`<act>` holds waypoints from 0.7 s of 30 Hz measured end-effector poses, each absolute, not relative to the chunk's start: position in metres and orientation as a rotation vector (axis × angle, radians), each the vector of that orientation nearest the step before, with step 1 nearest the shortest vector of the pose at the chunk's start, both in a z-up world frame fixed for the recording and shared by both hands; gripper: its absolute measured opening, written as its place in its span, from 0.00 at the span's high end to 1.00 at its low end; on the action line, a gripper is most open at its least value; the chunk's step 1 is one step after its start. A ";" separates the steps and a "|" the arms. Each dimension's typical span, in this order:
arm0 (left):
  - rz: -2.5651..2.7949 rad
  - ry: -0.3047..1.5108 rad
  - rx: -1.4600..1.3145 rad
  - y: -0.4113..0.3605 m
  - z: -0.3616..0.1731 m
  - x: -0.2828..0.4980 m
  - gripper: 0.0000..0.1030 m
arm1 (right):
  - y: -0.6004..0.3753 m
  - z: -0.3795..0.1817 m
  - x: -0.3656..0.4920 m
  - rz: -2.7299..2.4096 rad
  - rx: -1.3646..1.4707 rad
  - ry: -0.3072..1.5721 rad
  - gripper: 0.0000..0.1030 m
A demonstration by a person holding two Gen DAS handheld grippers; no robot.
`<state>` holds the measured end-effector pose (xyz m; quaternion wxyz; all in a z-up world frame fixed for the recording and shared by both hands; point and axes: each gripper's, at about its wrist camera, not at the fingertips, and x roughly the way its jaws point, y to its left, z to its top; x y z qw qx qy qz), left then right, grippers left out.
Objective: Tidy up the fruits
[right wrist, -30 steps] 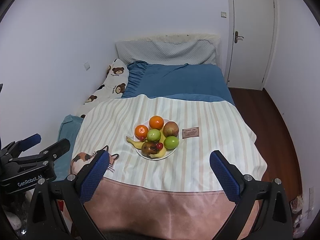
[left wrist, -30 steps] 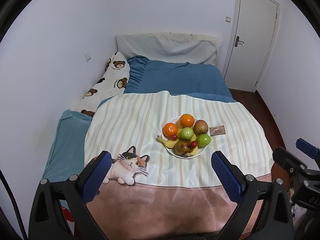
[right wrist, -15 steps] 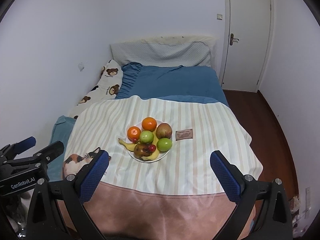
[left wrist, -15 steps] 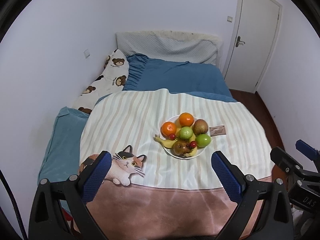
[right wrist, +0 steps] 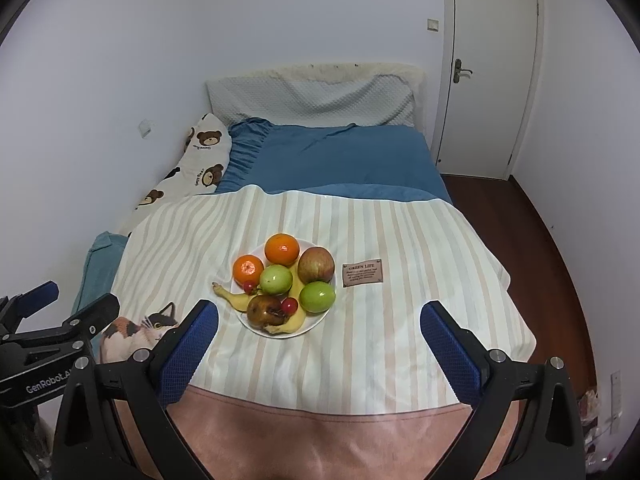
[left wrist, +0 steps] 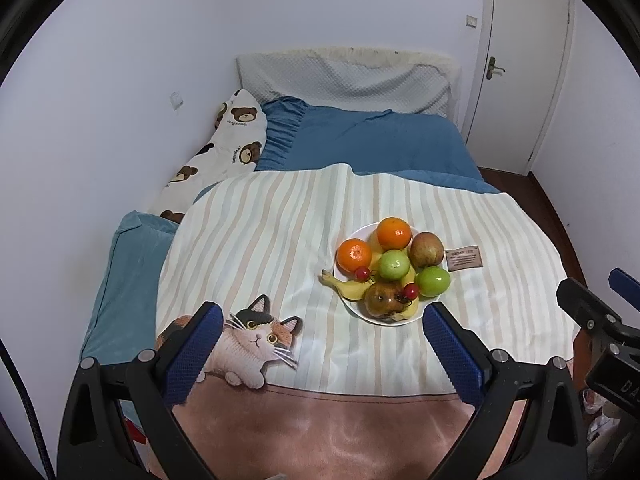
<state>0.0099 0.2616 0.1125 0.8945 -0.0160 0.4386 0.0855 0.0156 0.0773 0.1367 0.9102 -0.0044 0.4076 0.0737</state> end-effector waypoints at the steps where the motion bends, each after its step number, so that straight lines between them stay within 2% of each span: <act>1: 0.180 0.908 -0.031 0.262 0.110 0.012 0.01 | 0.078 0.134 0.019 0.153 -0.009 0.841 0.00; 21: 0.180 0.949 -0.038 0.264 0.088 0.033 0.01 | 0.084 0.104 0.046 0.151 -0.009 0.879 0.00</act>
